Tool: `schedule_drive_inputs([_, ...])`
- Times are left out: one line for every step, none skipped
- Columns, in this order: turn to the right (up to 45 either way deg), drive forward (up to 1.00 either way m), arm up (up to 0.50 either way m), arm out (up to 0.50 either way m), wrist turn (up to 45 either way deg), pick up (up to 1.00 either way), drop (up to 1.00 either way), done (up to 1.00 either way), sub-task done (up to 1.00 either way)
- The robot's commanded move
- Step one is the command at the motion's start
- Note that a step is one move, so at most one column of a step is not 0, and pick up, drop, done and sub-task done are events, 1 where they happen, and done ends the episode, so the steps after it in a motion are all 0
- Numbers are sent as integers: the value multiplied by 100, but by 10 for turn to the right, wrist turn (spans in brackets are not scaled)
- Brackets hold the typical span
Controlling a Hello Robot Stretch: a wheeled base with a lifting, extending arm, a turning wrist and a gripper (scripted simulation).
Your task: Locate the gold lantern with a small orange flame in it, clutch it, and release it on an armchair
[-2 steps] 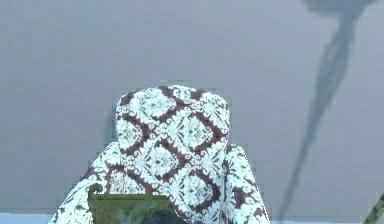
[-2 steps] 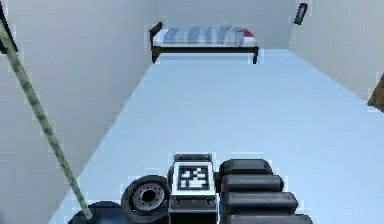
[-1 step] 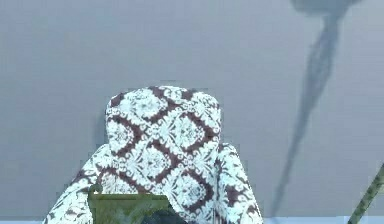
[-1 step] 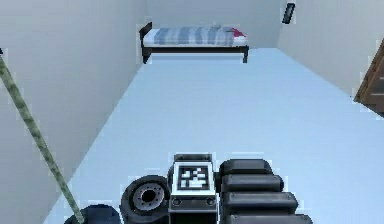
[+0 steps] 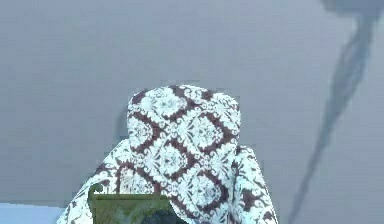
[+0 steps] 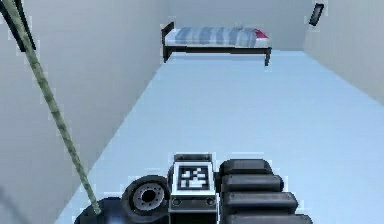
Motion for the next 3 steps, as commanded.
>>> schedule_drive_inputs([-450, 0, 0, 0, 0, 0, 0, 0, 0])
schedule_drive_inputs([-240, 0, 0, 0, 0, 0, 0, 0, 0])
schedule_drive_inputs([0, 30, 0, 0, 0, 0, 0, 0, 0])
